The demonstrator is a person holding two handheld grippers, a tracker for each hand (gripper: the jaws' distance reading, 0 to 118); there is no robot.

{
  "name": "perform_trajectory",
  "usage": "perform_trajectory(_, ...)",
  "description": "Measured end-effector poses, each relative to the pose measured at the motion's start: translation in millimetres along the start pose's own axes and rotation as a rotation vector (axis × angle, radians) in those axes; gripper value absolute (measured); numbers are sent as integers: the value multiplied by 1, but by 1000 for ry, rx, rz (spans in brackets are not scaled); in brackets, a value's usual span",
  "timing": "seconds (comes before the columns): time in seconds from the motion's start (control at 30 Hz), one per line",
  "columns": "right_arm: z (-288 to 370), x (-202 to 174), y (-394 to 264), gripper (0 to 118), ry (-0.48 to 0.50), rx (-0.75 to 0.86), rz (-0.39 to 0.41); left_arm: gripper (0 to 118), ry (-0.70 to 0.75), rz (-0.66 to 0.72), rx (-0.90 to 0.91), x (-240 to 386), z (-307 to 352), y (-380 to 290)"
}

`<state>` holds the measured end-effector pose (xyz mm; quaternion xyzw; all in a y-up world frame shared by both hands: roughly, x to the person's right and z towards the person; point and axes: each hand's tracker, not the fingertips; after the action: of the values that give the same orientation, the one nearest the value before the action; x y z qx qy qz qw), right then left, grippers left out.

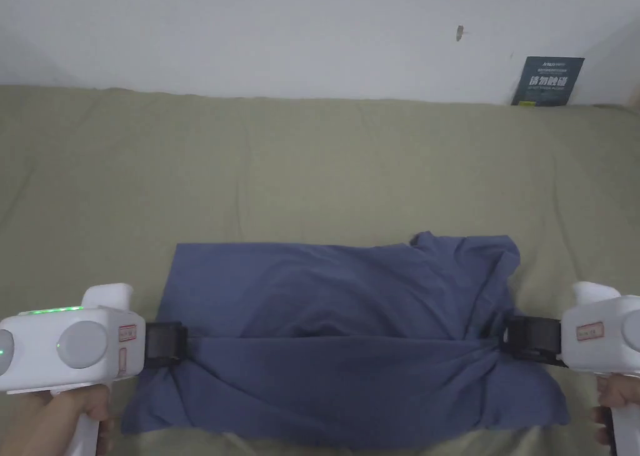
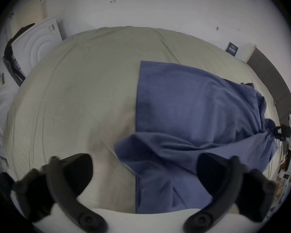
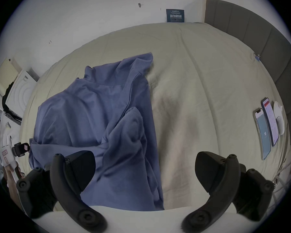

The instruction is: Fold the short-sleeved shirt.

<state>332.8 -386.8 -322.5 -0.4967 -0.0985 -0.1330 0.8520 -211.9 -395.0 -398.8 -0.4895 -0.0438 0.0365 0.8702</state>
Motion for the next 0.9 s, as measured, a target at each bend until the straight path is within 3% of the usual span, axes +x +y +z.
perform_trajectory(0.07, 20, 4, -16, 111, 17, 34, 0, 114, 1, 17, -8, -9, 16, -11)
perform_trajectory(0.13, 37, 10, -35, 76, 57, 90, -23, 112, 14, 12, 10, -13, 29, -16)
perform_trajectory(0.17, 42, 12, -44, 50, 62, 91, -36, 108, 16, 3, 14, -14, 34, -17)
perform_trajectory(0.2, 50, 11, -57, 12, 55, 93, -33, 76, 16, -11, 16, -17, 43, -25)
perform_trajectory(0.23, 55, 10, -70, 2, 49, 109, -11, 25, 17, -29, 16, -18, 51, -34)
perform_trajectory(0.27, 57, 9, -81, 2, 37, 126, 9, 0, 17, -64, 16, -17, 54, -41)
perform_trajectory(0.43, 60, 7, -117, 1, 45, 111, 57, 0, -42, -36, -6, -20, 63, -75)
perform_trajectory(0.53, 61, 7, -125, 1, 54, 103, 64, 9, -114, 8, -11, -20, 62, -76)
perform_trajectory(0.57, 60, 7, -126, 1, 59, 100, 59, 44, -92, 3, -18, -16, 59, -74)
perform_trajectory(0.6, 58, 8, -126, 1, 67, 89, 60, 111, -77, 2, -46, -13, 52, -72)
perform_trajectory(0.63, 57, 8, -127, 1, 64, 86, 60, 118, -106, 25, 47, -14, 60, -63)
perform_trajectory(0.77, 53, 11, -127, 1, 60, 75, 49, 116, -78, 21, -5, 16, 66, -52)
perform_trajectory(0.87, 50, 13, -126, 1, 60, 67, 39, 114, -34, -14, -63, 26, 32, -56)
perform_trajectory(0.9, 49, 13, -125, 1, 63, 64, 38, 102, -46, -13, -65, 27, 30, -57)
